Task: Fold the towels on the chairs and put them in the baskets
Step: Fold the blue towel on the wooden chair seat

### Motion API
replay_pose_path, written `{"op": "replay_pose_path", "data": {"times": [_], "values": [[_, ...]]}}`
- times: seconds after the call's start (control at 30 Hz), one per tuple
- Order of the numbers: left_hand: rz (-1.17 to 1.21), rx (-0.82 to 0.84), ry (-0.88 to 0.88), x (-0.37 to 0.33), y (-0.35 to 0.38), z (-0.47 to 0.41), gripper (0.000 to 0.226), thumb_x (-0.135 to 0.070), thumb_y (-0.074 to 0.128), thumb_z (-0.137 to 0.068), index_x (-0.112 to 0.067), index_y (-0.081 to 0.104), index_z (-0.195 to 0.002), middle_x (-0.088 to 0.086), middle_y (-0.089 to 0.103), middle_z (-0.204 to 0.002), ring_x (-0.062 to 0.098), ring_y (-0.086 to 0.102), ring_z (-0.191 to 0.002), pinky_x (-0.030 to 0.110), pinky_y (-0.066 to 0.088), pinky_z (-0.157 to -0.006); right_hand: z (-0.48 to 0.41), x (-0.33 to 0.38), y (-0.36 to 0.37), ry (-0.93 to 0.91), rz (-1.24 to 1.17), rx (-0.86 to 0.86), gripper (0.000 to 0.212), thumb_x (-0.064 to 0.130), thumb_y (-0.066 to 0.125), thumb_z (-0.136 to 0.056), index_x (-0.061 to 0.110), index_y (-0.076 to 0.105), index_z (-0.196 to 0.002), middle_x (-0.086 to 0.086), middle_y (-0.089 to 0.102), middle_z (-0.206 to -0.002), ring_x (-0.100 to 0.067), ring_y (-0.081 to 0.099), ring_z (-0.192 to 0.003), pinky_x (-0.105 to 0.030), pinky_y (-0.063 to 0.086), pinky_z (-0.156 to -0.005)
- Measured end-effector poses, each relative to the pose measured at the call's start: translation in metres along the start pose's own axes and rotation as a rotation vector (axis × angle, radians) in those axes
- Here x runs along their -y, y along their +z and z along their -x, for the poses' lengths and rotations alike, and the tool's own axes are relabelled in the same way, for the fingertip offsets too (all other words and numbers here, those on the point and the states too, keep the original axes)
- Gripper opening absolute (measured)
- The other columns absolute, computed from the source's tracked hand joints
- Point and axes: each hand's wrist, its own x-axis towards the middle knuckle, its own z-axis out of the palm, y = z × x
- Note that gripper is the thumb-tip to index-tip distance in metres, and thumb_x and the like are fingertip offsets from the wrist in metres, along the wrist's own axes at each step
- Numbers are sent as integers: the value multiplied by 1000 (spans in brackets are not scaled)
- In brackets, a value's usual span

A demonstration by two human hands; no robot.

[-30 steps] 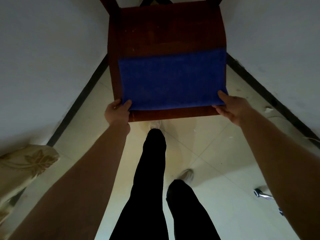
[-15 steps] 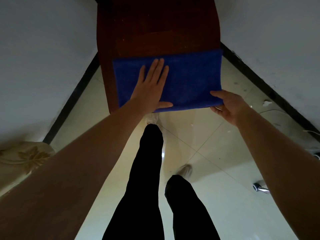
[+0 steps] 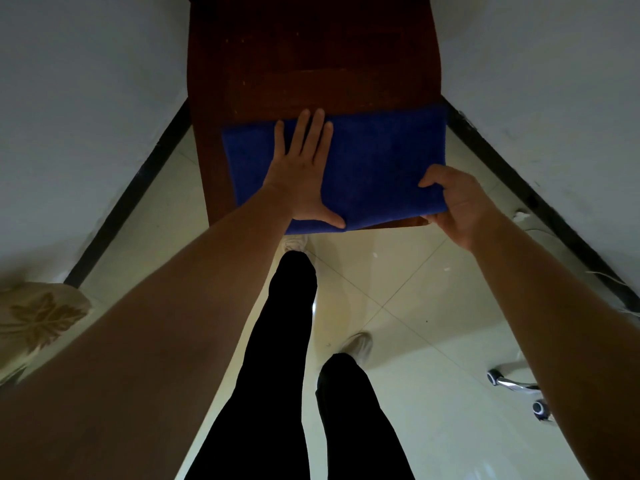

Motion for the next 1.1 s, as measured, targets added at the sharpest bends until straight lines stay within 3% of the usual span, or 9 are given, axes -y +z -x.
{"op": "replay_pose_path", "data": {"times": [0.1,0.27,0.43,0.6,0.67,0.73,0.9,1.0,1.1], "values": [[133,-125,-40,7,-3,15,134,-99,33,-60,-8,12,-155,17,-3,-164,33,-2,-151,63,5,-117,10,23,22,-122,161,-43,32,17,60,-73,14,64,-104,-7,71,-99,-25,67,-90,-37,55,-69],[588,-599,-517,54,5,64,48,-44,36,-101,-10,51,-131,14,45,-141,25,47,-125,37,39,-101,19,43,90,-302,509,-1,35,19,62,-89,12,60,-124,-6,66,-105,-20,64,-92,-43,53,-81],[1152,-641,-979,106,13,103,32,-40,31,-104,-22,56,-98,2,61,-95,15,59,-85,45,54,-87,21,18,183,-479,912,105,47,35,57,-94,15,48,-135,4,55,-100,-18,55,-93,-30,38,-75],[1238,-500,-1020,115,18,114,44,-45,29,-105,-14,60,-109,11,67,-105,24,67,-95,39,57,-82,3,-37,233,-336,1291,320,84,52,51,-96,11,10,-157,-17,44,-146,-34,49,-129,-48,47,-100],[1255,-448,-1017,110,16,110,44,-45,29,-105,-13,60,-108,10,68,-103,21,67,-91,39,57,-81,0,-44,228,-315,1265,378,86,51,52,-96,15,5,-159,-16,40,-149,-32,47,-131,-48,45,-104],[1202,-401,-1020,102,15,103,43,-45,28,-105,-16,60,-104,7,68,-99,18,66,-88,41,57,-84,2,-42,212,-311,1078,383,68,44,53,-98,17,28,-155,-6,52,-141,-23,55,-123,-42,48,-104],[1013,-273,-1007,68,3,89,48,-43,23,-106,-12,59,-102,2,60,-91,17,59,-84,30,44,-75,-1,-34,142,-382,769,-75,28,23,56,-96,21,63,-123,4,68,-102,-11,65,-91,-29,52,-85],[1033,-283,-1005,46,-4,84,60,-47,16,-106,-9,63,-106,7,65,-98,21,62,-90,33,47,-80,-10,-32,114,-280,704,-267,31,23,55,-93,20,61,-123,3,66,-100,-18,63,-93,-35,51,-83],[1146,-306,-1066,32,-10,76,65,-51,13,-105,-10,62,-115,13,66,-115,28,63,-103,41,51,-92,-20,-30,117,-86,432,-220,37,33,47,-88,22,62,-121,3,64,-97,-19,61,-90,-49,53,-95]]}}
